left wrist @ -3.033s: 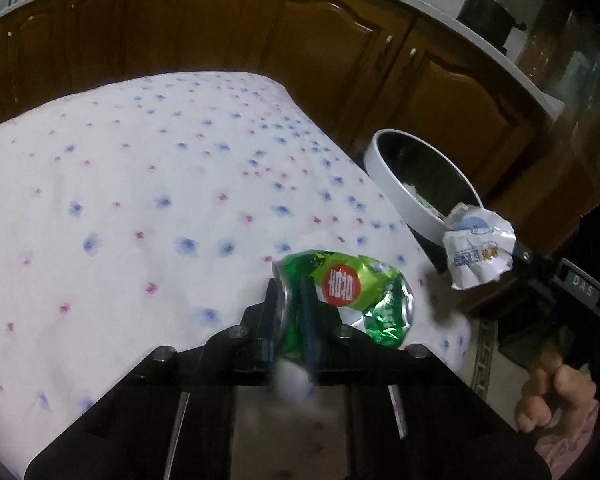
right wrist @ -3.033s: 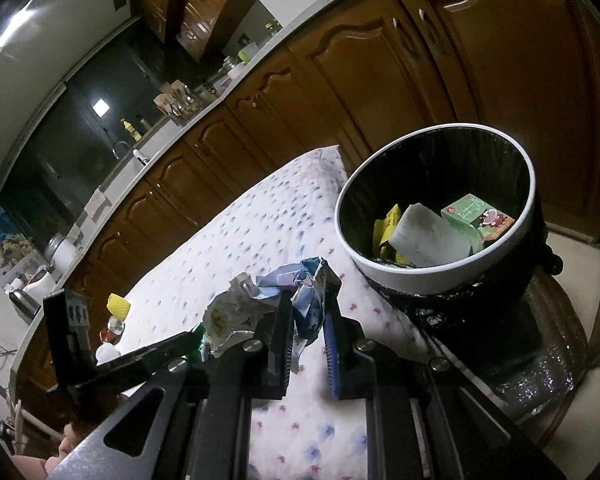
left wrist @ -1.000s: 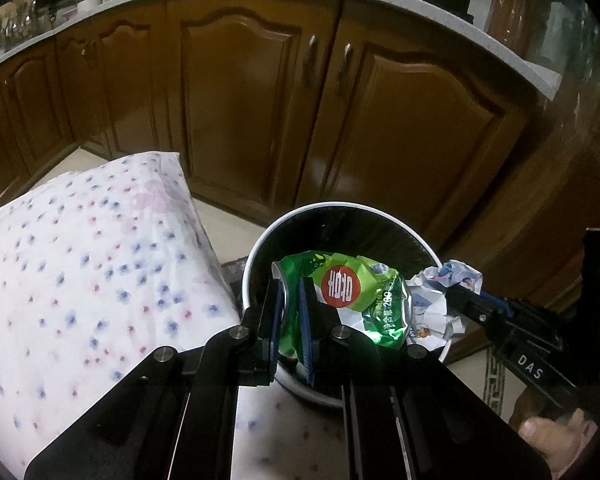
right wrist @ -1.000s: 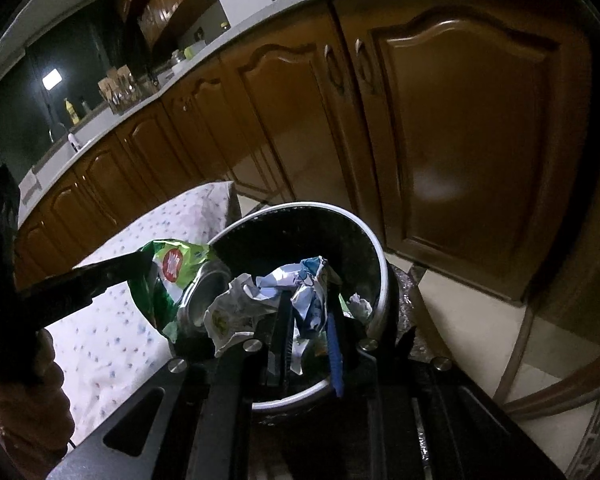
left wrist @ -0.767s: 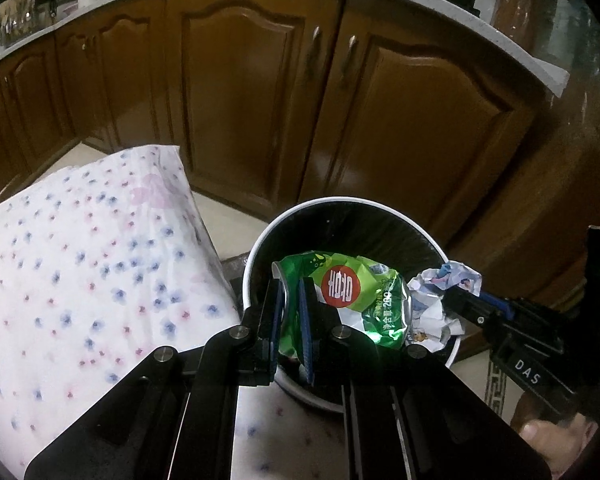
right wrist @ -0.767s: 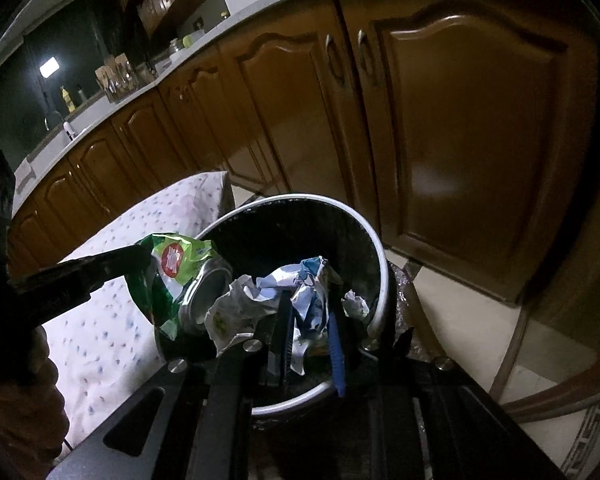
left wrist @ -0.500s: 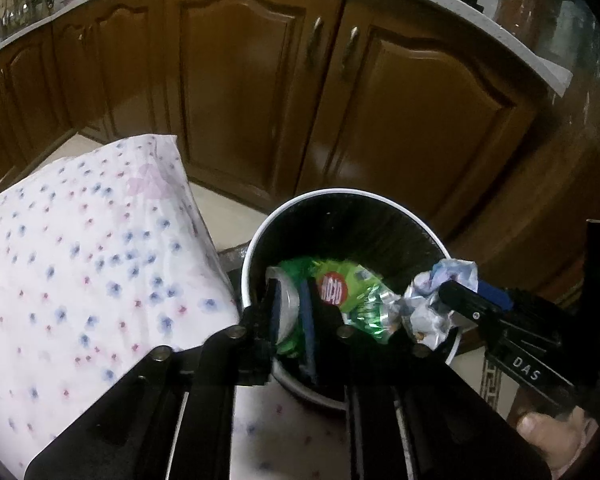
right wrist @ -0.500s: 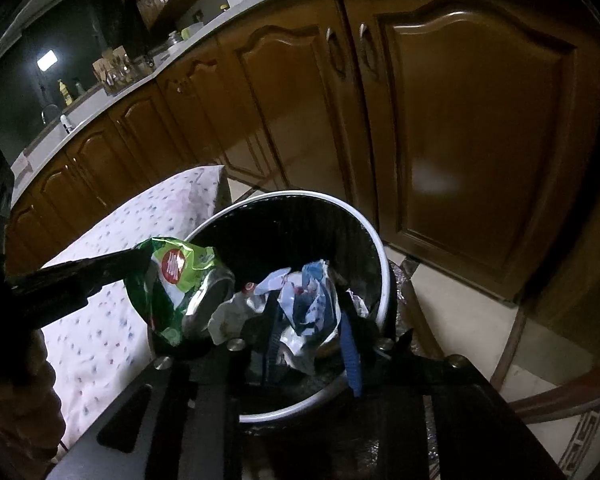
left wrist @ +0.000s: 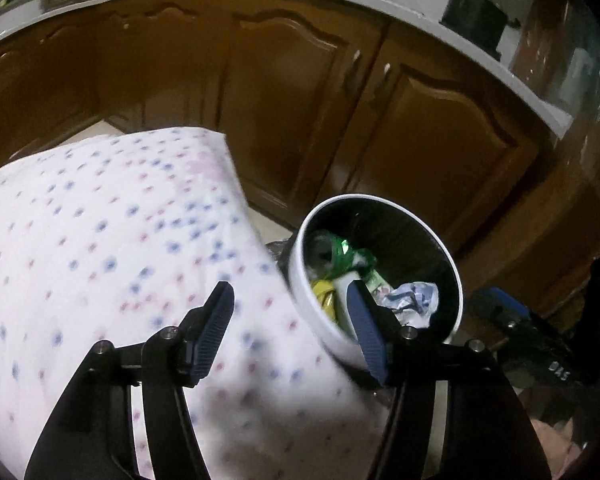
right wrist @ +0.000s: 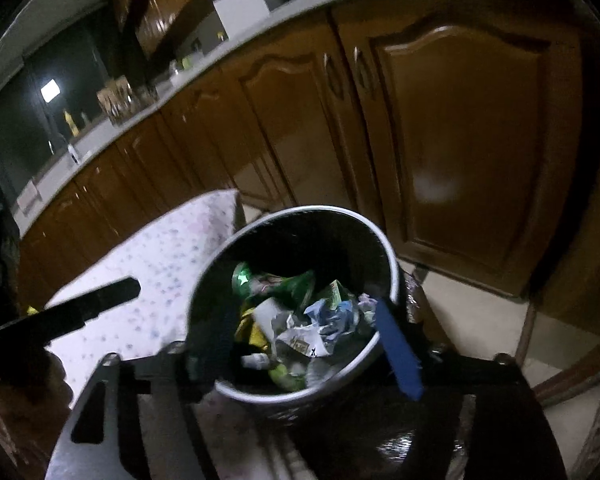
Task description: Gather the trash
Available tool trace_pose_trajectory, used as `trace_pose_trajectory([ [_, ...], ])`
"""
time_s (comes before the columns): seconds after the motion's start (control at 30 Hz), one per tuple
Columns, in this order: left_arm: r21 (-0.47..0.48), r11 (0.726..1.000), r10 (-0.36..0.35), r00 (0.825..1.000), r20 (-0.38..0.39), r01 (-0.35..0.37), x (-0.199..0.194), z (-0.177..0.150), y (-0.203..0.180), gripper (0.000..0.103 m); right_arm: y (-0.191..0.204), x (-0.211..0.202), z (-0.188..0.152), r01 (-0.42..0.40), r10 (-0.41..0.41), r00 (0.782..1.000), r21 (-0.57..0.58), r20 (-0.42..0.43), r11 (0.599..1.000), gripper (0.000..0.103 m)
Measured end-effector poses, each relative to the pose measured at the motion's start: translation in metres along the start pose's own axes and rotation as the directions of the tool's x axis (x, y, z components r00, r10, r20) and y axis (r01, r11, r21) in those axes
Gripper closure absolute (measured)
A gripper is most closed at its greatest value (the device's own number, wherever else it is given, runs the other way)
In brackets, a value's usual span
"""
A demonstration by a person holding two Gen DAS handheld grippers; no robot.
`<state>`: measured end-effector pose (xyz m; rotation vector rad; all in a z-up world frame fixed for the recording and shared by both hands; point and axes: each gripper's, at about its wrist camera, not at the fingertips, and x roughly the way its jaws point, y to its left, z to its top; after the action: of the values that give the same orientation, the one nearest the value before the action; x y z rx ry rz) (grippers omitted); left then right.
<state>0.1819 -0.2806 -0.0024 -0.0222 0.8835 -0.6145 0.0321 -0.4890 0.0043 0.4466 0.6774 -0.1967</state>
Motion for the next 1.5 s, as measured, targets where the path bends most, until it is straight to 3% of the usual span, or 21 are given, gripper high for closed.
trace_pose_trajectory([
  [0.3, -0.029, 0.998, 0.054, 0.991, 0.125, -0.051, -0.065, -0.049, 0.028, 0.038, 0.046, -0.045, -0.035, -0.022, 0.019, 0.99, 0.017, 0.139, 1.0, 0.008],
  [0.47, -0.024, 0.994, 0.109, 0.965, 0.237, -0.106, -0.107, -0.065, 0.034, 0.031, 0.076, -0.066, -0.042, 0.004, 0.004, 0.98, -0.043, 0.197, 0.999, 0.005],
  [0.57, -0.003, 0.99, 0.134, 0.936, 0.324, -0.141, -0.135, -0.07, 0.032, 0.022, 0.096, -0.084, -0.04, 0.031, -0.004, 0.967, -0.102, 0.257, 0.994, 0.002],
  [0.7, 0.008, 0.976, 0.189, 0.872, 0.451, -0.215, -0.167, -0.086, 0.027, 0.0, 0.114, -0.116, -0.043, 0.093, -0.026, 0.914, -0.148, 0.404, 0.985, 0.0],
  [0.8, 0.011, 0.965, 0.222, 0.831, 0.511, -0.264, -0.177, -0.098, 0.024, 0.0, 0.121, -0.126, -0.054, 0.123, -0.034, 0.887, -0.164, 0.46, 0.979, 0.0],
  [0.9, 0.023, 0.948, 0.256, 0.806, 0.534, -0.316, -0.179, -0.107, 0.02, 0.0, 0.124, -0.126, -0.064, 0.126, -0.031, 0.888, -0.179, 0.459, 0.976, 0.0],
  [1.3, -0.019, 0.94, 0.294, 0.777, 0.557, -0.342, -0.189, -0.125, 0.023, 0.0, 0.131, -0.122, -0.089, 0.149, -0.044, 0.896, -0.205, 0.441, 0.967, 0.0],
  [1.5, -0.025, 0.939, 0.3, 0.778, 0.552, -0.344, -0.188, -0.127, 0.023, 0.0, 0.128, -0.121, -0.091, 0.137, -0.04, 0.897, -0.191, 0.44, 0.972, 0.0],
])
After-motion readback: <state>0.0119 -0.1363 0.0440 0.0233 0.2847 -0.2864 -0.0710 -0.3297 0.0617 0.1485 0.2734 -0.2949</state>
